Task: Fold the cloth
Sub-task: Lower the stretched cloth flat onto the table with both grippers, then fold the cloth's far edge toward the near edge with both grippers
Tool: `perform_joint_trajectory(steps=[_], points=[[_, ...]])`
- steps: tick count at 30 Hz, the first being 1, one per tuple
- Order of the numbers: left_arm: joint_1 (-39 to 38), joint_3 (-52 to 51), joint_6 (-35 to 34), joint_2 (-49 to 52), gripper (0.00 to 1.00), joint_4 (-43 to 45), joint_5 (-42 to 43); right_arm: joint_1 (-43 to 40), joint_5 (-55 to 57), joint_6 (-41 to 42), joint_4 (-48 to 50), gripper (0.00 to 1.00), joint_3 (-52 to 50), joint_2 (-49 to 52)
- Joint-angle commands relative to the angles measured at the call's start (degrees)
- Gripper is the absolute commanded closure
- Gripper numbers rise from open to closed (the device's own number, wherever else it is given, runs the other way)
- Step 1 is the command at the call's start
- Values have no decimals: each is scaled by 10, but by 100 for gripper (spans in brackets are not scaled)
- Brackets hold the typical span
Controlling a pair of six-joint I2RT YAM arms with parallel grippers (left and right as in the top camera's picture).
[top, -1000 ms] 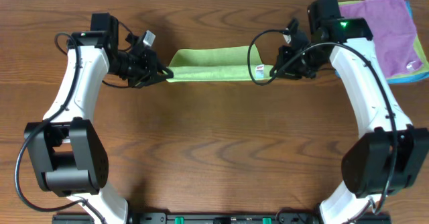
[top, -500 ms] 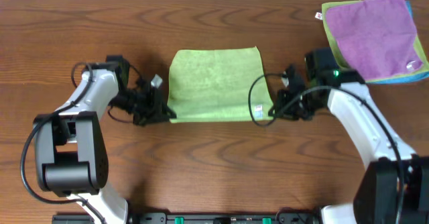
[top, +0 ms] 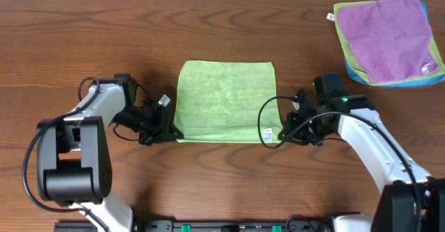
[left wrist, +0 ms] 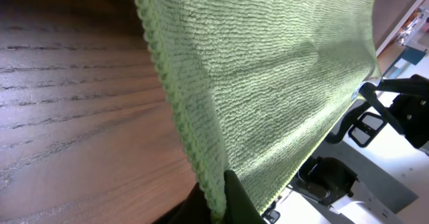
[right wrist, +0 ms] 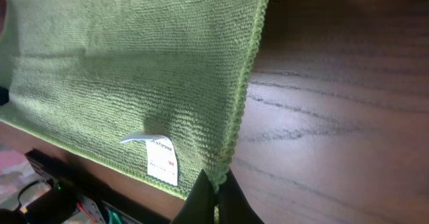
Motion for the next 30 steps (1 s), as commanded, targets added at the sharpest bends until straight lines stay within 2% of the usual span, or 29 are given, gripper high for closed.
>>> perform_joint_trajectory(steps=[1, 6, 11, 15, 23, 30], points=[[9, -2, 14, -23, 94, -6, -19, 1, 53, 9, -8, 99, -2, -10], [9, -3, 15, -26, 94, -5, -19, 1, 69, 9, -21, 99, -2, -10], [9, -3, -20, -27, 94, 37, -14, 1, 70, 14, 33, 99, -2, -10], [9, -2, -127, -28, 94, 115, -14, 1, 72, 14, 107, 99, -2, -10], [8, -2, -302, -28, 94, 350, 11, 1, 118, 39, 256, 99, -2, -3], [-9, -2, -379, -28, 94, 503, -23, 1, 124, 59, 344, 99, -2, 44]])
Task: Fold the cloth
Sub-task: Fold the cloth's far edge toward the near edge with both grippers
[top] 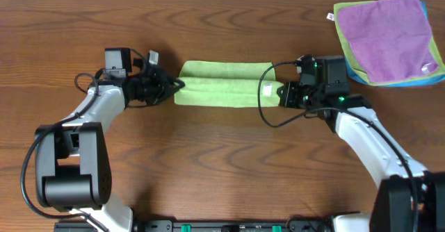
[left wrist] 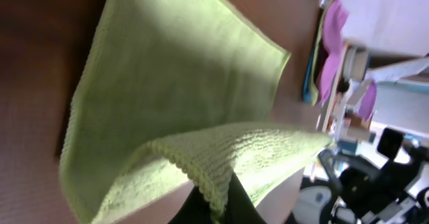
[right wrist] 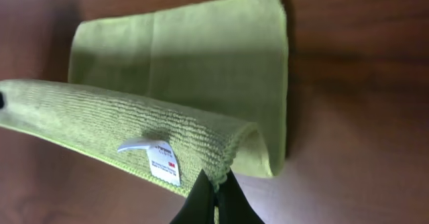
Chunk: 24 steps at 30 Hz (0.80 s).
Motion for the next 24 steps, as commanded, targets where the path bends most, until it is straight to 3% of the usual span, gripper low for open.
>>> perform_joint_trajectory(steps=[1, 12, 24], points=[[-7, 4, -61, -10, 94, 35, -63, -6, 57, 19, 22, 99, 0, 29], [-30, 4, -113, -3, 94, 112, -182, -6, 85, 21, 89, 99, 45, 107], [-31, 4, -124, 44, 94, 185, -212, -5, 107, 15, 73, 99, 99, 169]])
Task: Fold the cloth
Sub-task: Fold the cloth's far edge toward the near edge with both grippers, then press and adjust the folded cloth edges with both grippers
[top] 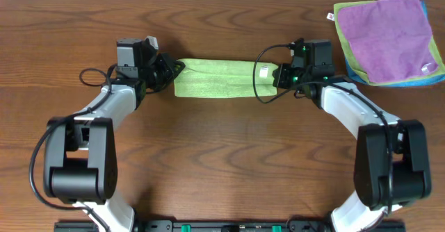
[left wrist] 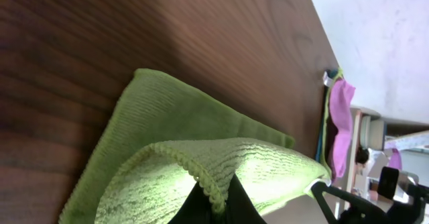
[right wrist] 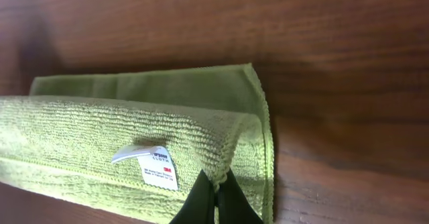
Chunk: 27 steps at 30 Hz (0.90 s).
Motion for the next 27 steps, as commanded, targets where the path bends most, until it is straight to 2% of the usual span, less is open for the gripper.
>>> perform_joint_trajectory(steps=[1, 11, 27], points=[[12, 5, -6, 21, 94, 13, -54, -9, 75, 2, -13, 99, 6, 6], [12, 17, -7, 73, 94, 47, -59, -8, 107, -10, -14, 99, 6, 6], [0, 19, -2, 85, 94, 51, -98, -6, 126, -16, 46, 99, 6, 23]])
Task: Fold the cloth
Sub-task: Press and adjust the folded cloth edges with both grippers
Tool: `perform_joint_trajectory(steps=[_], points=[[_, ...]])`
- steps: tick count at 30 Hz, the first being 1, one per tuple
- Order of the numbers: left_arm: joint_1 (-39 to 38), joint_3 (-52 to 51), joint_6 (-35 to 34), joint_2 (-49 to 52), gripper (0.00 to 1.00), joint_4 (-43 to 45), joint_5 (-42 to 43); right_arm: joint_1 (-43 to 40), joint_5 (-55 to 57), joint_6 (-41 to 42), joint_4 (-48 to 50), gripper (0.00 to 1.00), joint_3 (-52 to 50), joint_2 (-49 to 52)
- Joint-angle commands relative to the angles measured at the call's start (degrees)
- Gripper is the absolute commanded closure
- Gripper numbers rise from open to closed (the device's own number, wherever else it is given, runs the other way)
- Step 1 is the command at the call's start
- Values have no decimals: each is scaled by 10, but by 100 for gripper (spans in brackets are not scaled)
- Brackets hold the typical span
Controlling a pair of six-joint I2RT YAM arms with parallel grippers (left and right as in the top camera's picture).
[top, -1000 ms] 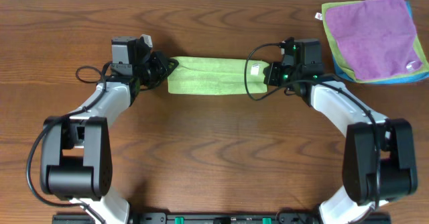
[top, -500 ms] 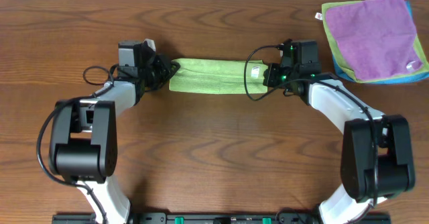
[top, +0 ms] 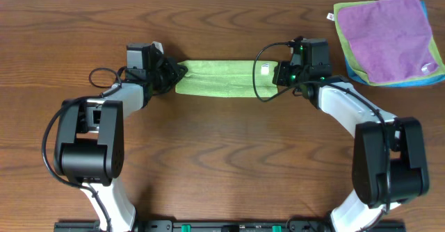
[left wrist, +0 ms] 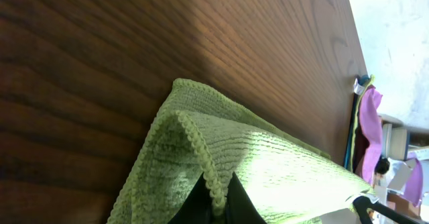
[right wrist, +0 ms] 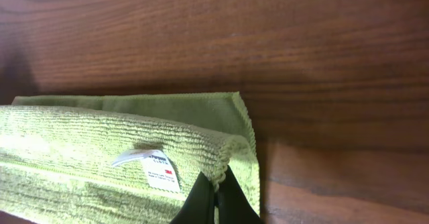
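The green cloth lies folded in half as a narrow strip along the far middle of the table, its top layer laid over the bottom one. My left gripper is shut on the strip's left corner. My right gripper is shut on the right corner, beside the white label. Both hold the upper layer close over the far edge of the lower layer.
A stack of folded cloths, purple on top of green and blue ones, sits at the far right corner of the wooden table.
Both grippers have shifted slightly toward the far edge, bringing the held corners closer to the lower layer's far edge. The left arm has drawn in a little to the right.
The cloth lay flat and square with both grippers shut on its near corners. Then those corners were lifted and over the cloth's far half. Then the top layer lay nearly over the far edge, and now it rests almost aligned there.
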Motion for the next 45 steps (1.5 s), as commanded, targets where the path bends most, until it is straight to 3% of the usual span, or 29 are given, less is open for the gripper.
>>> perform_joint_trajectory(steps=[1, 3, 6, 7, 11, 14, 22, 24, 30, 33, 38, 45], points=[[11, 12, 2, 10, 94, 2, -75, -12, 79, -10, 6, 99, 6, 18], [10, 12, 2, 10, 94, 7, -78, -10, 79, -10, 12, 98, 6, 23], [10, 12, 8, 10, 83, 13, -78, -6, 79, -11, 15, 82, 6, 26], [10, 12, 13, 10, 75, 16, -78, -5, 79, -12, 15, 77, 6, 26], [12, 12, 18, 10, 22, 17, -68, -4, 81, -12, 13, 62, 6, 25], [15, 13, 31, 9, 2, 18, -46, -4, 81, -12, 6, 60, 6, 19], [27, 39, 39, -7, 4, 15, 24, -8, 81, 15, -34, 58, 6, -34], [32, 49, 39, -17, 0, 7, 35, -12, 78, 30, -50, 58, 6, -47], [39, 62, 38, -54, 61, -2, 66, -24, 67, 46, -106, 57, 6, -82], [35, 63, 17, -59, 83, -2, 81, -26, 54, 55, -128, 55, 6, -88], [10, 63, 13, -58, 94, -8, 81, -26, 24, 81, -146, 54, 6, -88], [-40, 63, 24, -52, 94, -50, 5, -25, 13, 118, -149, 53, 6, -87]])
